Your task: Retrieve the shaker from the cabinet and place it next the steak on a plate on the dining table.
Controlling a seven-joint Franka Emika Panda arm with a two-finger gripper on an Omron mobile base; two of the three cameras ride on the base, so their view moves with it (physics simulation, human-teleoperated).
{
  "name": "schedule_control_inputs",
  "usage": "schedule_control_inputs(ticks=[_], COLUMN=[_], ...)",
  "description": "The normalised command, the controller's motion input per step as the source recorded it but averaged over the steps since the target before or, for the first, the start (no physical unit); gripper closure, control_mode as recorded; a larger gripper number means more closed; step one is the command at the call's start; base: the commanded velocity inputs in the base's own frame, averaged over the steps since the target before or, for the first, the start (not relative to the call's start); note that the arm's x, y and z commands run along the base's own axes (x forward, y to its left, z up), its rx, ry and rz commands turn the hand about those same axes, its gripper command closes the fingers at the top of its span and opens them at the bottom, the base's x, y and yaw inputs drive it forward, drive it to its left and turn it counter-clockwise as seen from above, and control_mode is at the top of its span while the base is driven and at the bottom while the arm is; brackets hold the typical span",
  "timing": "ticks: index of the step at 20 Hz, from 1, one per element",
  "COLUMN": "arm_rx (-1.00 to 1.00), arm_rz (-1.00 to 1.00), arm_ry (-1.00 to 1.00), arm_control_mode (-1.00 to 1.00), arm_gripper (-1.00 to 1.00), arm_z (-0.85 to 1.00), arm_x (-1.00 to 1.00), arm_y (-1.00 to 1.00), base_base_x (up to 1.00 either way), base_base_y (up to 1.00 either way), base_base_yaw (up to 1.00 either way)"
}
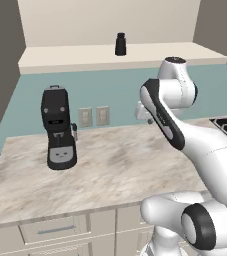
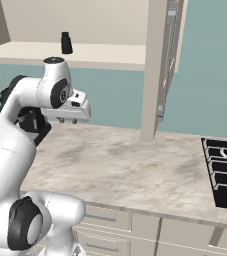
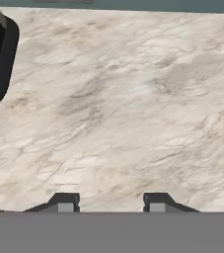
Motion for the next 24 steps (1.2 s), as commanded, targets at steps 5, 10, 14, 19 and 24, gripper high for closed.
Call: schedule_control_inputs(ticks=[5,10,14,19,24], arm_rx=[-0.01,0.0,0.0,0.0,0.0], arm_rz=[0.0,0.0,0.01,0.03,0.05], arm_ry=[-0.03,-0.36,-0.47,-0.43,-0.25], arm_control_mode=[-1.0,-1.0,-1.0,-1.0,-1.0], arm_gripper=[-1.0,-1.0,-1.0,-1.0,-1.0], arm_z=[-0.02,0.24,0.56,0.66,0.84], arm_x=[-0.26,-0.57,-0.58,-0.27,-0.02], arm_y=[0.05,0.0,0.0,0.07,0.02], base_base_x=[0.0,0.0,0.0,0.0,0.0], base_base_y=[0.0,0.0,0.0,0.0,0.0], base_base_yaw=[0.0,0.0,0.0,0.0,0.0])
